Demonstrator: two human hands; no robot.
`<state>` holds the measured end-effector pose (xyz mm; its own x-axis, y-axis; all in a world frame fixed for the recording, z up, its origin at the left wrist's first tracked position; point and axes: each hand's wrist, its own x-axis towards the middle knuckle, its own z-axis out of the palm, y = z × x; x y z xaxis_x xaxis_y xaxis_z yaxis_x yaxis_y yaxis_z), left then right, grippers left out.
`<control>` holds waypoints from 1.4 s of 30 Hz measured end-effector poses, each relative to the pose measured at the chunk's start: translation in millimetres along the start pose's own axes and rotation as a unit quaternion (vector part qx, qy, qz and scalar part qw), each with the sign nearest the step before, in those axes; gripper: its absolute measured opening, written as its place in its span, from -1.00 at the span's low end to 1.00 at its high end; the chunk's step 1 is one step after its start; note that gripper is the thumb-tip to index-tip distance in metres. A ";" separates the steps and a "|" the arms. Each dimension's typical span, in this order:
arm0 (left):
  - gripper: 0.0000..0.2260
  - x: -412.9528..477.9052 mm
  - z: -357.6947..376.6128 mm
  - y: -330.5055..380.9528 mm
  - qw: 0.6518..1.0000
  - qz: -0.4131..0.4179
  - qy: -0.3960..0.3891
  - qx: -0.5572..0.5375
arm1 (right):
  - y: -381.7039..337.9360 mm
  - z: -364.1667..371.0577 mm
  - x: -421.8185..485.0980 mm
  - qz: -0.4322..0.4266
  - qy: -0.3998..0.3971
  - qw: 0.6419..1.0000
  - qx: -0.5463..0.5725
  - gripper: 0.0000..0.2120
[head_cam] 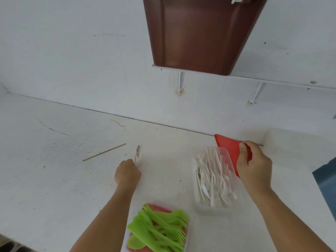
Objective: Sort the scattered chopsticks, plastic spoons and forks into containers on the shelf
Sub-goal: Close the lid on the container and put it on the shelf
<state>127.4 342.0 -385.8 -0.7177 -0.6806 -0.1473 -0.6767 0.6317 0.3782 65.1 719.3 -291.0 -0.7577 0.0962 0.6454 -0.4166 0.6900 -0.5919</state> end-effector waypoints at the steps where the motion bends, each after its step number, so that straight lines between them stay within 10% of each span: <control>1: -0.89 -2.3 -2.3 0.3 1.000 -0.002 0.006 -0.013 | -0.3 -0.7 -0.4 0.007 0.001 1.000 0.005 -0.74; 7: -0.95 -50.3 -38.4 40.9 0.976 0.073 0.081 -0.187 | 1.4 -15.8 -3.2 0.055 0.021 0.998 0.028 -0.80; 13: -0.94 -151.6 -33.5 166.0 0.888 0.128 -0.197 -0.395 | 10.2 -35.6 0.9 0.199 -0.083 0.972 0.093 -0.90; 21: -0.84 -162.6 2.8 209.7 0.952 0.167 -0.165 -0.199 | 20.7 -46.1 3.1 0.270 -0.168 0.938 0.138 -0.74; 29: -0.82 -164.6 -8.3 203.8 0.957 0.178 -0.098 -0.205 | 1.3 -58.8 0.5 0.127 -0.069 0.985 0.096 -0.66; 35: -0.70 -162.3 -50.9 204.7 0.792 0.089 -0.301 -0.524 | -51.2 -65.0 -12.9 -0.077 -0.187 0.979 -0.004 -0.72; 42: -0.81 -134.7 -29.6 174.8 0.908 0.108 -0.192 -0.357 | -56.7 -58.3 -53.8 -0.002 -0.361 0.925 0.116 -0.80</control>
<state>110.7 533.1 -272.8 -0.9182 -0.3034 -0.2549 -0.3326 0.2406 0.9119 158.8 716.8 -264.0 -0.8588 -0.4682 0.2081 -0.4542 0.5077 -0.7321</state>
